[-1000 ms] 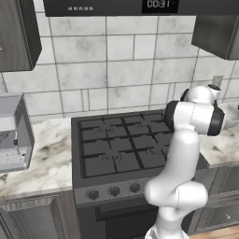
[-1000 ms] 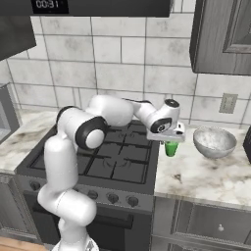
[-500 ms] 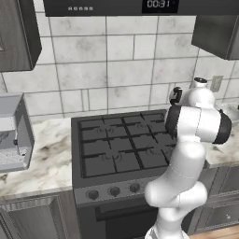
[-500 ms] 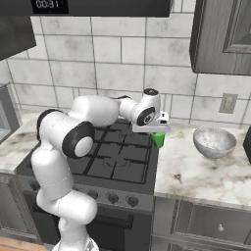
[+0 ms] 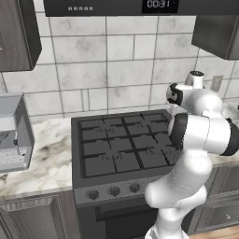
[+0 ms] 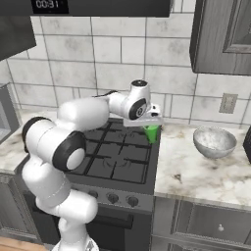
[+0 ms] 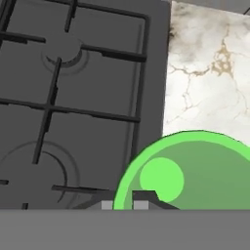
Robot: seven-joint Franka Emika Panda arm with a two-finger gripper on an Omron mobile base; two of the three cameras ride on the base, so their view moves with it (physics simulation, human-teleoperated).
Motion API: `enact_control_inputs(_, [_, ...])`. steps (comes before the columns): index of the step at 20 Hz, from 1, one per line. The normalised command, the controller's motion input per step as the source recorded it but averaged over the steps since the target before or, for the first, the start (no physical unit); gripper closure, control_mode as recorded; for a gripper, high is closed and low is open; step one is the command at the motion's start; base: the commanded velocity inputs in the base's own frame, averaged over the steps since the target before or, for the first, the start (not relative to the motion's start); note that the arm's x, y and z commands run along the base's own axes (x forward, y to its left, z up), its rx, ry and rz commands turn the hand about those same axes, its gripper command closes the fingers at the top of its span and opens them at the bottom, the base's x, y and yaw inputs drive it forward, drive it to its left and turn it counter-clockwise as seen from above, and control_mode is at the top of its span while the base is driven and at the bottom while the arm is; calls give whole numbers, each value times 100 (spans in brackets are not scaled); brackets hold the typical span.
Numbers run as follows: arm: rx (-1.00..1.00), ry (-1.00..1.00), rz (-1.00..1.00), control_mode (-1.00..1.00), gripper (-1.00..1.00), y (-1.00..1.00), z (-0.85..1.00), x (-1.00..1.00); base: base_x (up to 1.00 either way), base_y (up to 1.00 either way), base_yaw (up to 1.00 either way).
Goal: Pick the cup and bowl from the counter and place them on the counter next to the sink.
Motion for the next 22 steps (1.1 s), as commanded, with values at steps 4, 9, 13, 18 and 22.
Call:
enact_control_inputs(4, [2,0,0,-100,100,37,0,-42,0,0,0])
enact_control_inputs(9, [5,0,0,-100,100,46,0,-54,0,0,0])
enact_control_inputs(13, [2,-3,0,-100,100,50,14,-46,0,0,0])
enact_control_inputs(18, [0,0,0,-100,100,55,24,-37,0,0,0])
enact_control_inputs(22, [0,0,0,-100,100,47,22,-39,0,0,0])
